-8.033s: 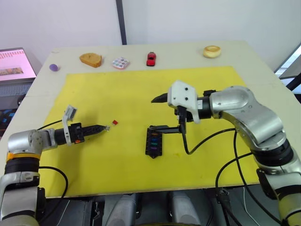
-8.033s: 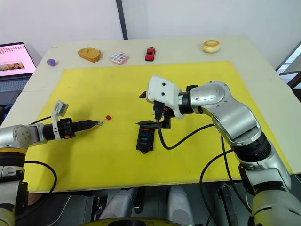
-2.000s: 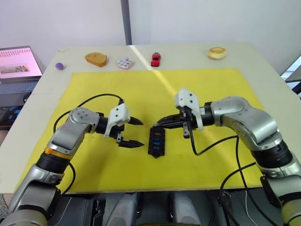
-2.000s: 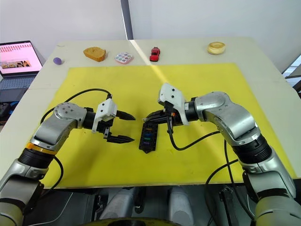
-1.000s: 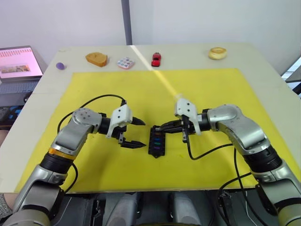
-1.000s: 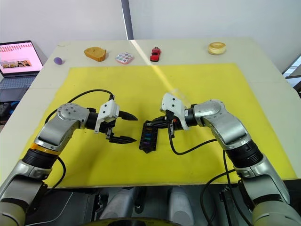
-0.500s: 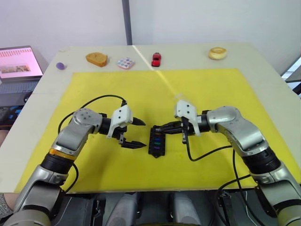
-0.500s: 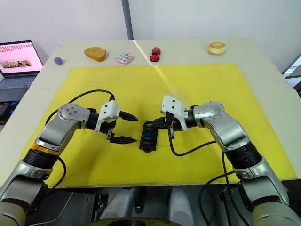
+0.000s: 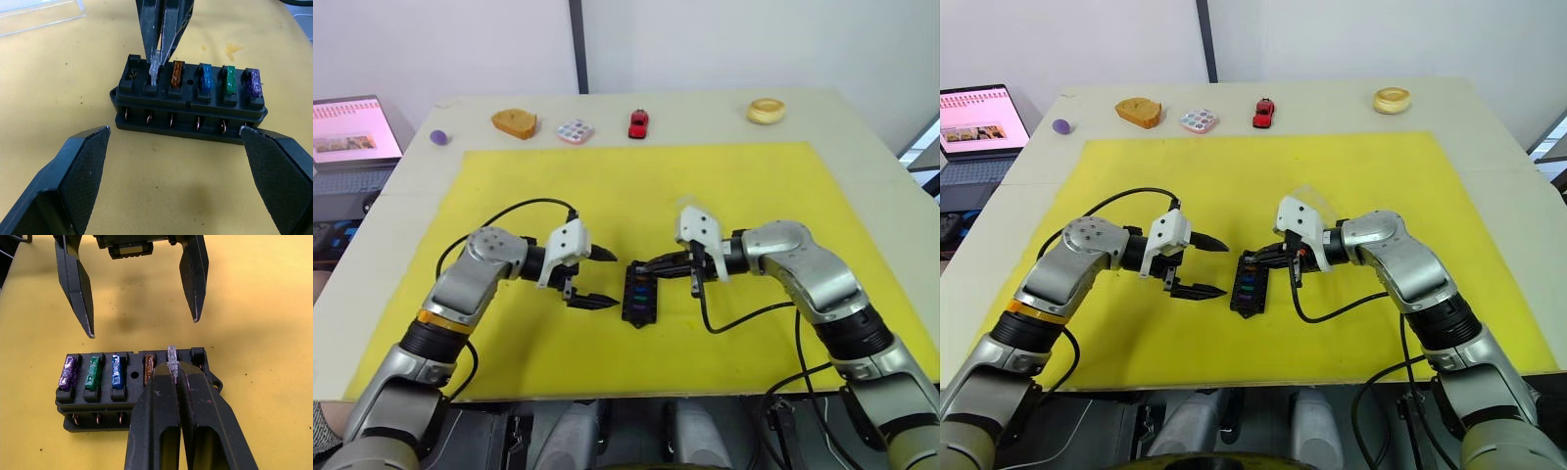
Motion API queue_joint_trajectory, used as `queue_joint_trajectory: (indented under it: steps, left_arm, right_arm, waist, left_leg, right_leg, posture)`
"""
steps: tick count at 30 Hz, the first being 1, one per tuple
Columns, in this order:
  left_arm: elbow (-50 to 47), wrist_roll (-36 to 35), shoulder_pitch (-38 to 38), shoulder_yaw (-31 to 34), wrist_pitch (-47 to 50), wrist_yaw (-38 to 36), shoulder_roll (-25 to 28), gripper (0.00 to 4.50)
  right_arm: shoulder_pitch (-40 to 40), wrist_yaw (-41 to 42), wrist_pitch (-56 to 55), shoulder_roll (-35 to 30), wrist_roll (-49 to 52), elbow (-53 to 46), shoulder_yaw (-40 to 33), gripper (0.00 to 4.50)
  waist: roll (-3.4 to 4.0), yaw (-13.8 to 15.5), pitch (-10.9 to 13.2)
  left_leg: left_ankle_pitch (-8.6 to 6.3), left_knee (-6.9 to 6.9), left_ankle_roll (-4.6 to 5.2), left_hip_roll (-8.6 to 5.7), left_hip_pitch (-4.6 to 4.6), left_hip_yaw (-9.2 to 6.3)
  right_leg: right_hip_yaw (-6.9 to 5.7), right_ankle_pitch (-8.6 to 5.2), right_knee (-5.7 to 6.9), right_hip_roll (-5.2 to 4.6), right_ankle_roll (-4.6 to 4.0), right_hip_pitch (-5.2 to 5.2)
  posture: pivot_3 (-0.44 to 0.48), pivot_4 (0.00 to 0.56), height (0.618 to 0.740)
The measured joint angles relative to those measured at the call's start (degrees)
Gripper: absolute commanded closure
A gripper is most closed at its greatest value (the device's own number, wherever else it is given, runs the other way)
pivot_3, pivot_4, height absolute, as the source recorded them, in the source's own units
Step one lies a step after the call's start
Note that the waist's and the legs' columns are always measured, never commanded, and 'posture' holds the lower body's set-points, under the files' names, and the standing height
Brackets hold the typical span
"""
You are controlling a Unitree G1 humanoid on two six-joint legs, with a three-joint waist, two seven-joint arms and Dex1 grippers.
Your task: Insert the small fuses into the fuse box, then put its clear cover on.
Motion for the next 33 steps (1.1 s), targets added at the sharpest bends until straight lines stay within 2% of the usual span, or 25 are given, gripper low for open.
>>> queue_joint_trajectory:
  steps: [15,28,29,30,32,33]
  left_arm:
    - [-0.9,0.4,0.3,0.0,0.0,0.7,-0.3,0.05]
    - [-1.7,1.1,1.9,0.0,0.0,1.1,-0.2,0.05]
    - [-1.8,1.1,1.9,0.0,0.0,1.1,-0.2,0.00]
    - [-1.8,1.2,1.9,0.0,-0.1,1.1,-0.2,0.00]
    - [-1.8,1.2,1.9,0.0,-0.1,1.1,-0.2,0.00]
    - [-1.8,1.2,1.9,0.0,-0.1,1.1,-0.2,0.00]
  right_arm:
    - [-4.8,1.7,3.2,-0.2,-2.7,2.5,3.6,4.50]
    - [-5.2,4.1,0.0,-0.6,-5.4,2.1,4.1,4.50]
    - [-5.2,4.2,0.0,-0.6,-5.4,2.1,4.1,3.82]
    - [-5.2,4.2,0.0,-0.7,-5.5,2.1,4.1,3.49]
    - [-5.2,4.1,0.3,-0.8,-5.6,2.1,3.9,2.55]
    - [-5.2,4.1,0.6,-0.8,-5.6,2.1,3.8,2.55]
  waist:
    - [0.00,-0.1,0.0]
    - [0.00,0.0,0.0]
    - [0.00,0.0,0.0]
    - [0.00,0.0,0.0]
    - [0.00,0.0,0.0]
    - [0.00,0.0,0.0]
  left_leg:
    - [0.00,0.01,-0.01,0.01,0.07,-0.02]
    - [0.00,0.00,-0.01,0.00,0.07,-0.01]
    - [0.00,0.00,-0.01,0.00,0.07,-0.01]
    - [0.00,0.00,-0.01,0.00,0.07,-0.02]
    - [0.01,0.00,-0.01,0.00,0.06,-0.01]
    - [0.01,0.00,-0.01,0.00,0.06,-0.02]
  right_leg:
    - [-0.01,0.00,0.01,0.02,0.00,0.06]
    - [-0.01,0.00,0.01,0.01,0.00,0.05]
    - [-0.01,0.00,0.01,0.01,0.00,0.05]
    - [-0.01,0.00,0.01,0.01,0.00,0.05]
    - [0.00,0.00,0.01,0.01,0.00,0.05]
    - [0.00,0.00,0.01,0.01,0.00,0.05]
  posture:
    - [0.000,0.150,0.740]
    - [0.000,0.150,0.740]
    - [0.000,0.150,0.740]
    - [0.000,0.150,0.740]
    - [0.000,0.150,0.740]
    - [0.000,0.150,0.740]
